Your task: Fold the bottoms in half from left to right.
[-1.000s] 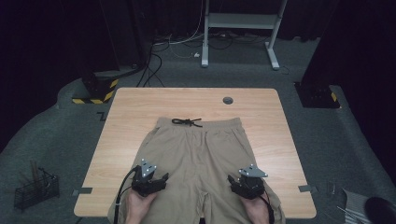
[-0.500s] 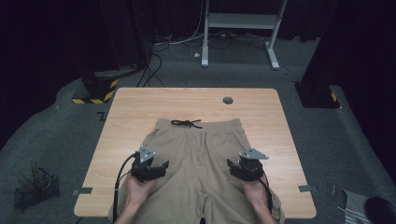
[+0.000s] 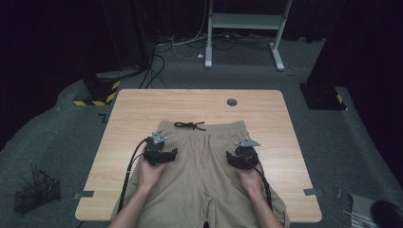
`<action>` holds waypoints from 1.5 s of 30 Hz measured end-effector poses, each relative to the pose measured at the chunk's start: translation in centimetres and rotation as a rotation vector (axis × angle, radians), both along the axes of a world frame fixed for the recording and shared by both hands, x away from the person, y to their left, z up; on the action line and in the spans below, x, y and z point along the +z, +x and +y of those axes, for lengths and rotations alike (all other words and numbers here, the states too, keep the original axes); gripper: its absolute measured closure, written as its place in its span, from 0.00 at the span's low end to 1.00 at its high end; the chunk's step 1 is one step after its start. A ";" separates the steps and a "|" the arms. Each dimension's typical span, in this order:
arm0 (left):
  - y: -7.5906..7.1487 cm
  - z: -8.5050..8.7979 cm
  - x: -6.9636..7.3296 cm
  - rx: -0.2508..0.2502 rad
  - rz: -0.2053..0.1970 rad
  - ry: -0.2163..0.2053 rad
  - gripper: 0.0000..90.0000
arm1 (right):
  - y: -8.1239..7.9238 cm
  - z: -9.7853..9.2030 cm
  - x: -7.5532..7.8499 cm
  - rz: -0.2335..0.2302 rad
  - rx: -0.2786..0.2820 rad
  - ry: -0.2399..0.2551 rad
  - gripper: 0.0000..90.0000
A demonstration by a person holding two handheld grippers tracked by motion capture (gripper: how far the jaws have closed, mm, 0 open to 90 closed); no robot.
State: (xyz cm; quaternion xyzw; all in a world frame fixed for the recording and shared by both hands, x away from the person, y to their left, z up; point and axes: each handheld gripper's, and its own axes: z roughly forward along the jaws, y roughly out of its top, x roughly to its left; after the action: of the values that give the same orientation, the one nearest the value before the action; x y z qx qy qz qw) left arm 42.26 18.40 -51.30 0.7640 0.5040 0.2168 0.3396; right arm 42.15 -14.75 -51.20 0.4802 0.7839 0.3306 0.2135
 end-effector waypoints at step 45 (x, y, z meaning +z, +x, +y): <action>-8.8 0.4 -1.1 -0.061 -0.009 0.001 0.36 | -7.4 -1.1 -1.1 -0.015 0.054 0.006 0.45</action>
State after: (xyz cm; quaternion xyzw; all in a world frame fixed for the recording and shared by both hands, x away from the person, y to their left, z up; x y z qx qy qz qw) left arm 33.45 18.78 -52.38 0.7782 0.4787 0.2103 0.3478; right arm 34.72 -15.90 -52.32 0.4569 0.7940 0.3424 0.2088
